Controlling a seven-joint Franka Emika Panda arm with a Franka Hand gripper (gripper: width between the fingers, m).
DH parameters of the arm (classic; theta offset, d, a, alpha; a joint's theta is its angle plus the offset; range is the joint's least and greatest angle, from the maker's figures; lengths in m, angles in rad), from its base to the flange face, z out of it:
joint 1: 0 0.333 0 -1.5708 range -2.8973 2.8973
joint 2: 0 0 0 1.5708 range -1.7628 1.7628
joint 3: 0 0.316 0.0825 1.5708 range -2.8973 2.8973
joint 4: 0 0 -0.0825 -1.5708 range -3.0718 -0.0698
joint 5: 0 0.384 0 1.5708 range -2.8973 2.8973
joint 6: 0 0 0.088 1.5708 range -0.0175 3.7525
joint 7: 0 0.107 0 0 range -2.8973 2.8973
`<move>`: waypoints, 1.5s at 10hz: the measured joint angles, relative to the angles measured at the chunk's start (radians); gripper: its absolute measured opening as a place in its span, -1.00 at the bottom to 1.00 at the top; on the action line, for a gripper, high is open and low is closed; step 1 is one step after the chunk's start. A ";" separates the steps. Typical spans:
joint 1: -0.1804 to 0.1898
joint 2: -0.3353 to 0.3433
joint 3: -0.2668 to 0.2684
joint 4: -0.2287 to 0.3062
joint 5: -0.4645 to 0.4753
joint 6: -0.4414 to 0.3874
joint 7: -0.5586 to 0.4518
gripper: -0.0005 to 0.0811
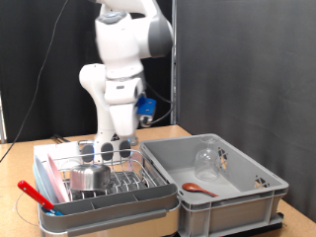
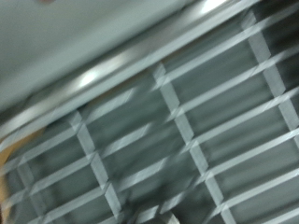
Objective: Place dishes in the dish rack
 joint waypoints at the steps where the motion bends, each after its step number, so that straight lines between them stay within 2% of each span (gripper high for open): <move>1: 0.017 -0.014 0.025 -0.022 0.032 0.066 0.056 0.99; 3: 0.034 -0.033 0.063 -0.038 0.042 0.101 0.160 0.99; 4: 0.034 -0.032 0.063 -0.038 0.042 0.092 0.131 0.99; 7: 0.051 -0.019 0.071 0.003 0.038 -0.090 -0.124 0.99; 9: 0.084 -0.018 0.103 0.023 0.016 -0.149 -0.281 0.99; 12: 0.126 -0.018 0.140 0.040 -0.022 -0.177 -0.532 0.99; 13: 0.123 -0.018 0.139 0.038 -0.014 -0.177 -0.510 0.99; 14: 0.123 -0.017 0.139 0.041 -0.034 -0.225 -0.569 0.99; 15: 0.127 -0.017 0.142 0.043 -0.071 -0.281 -0.670 0.99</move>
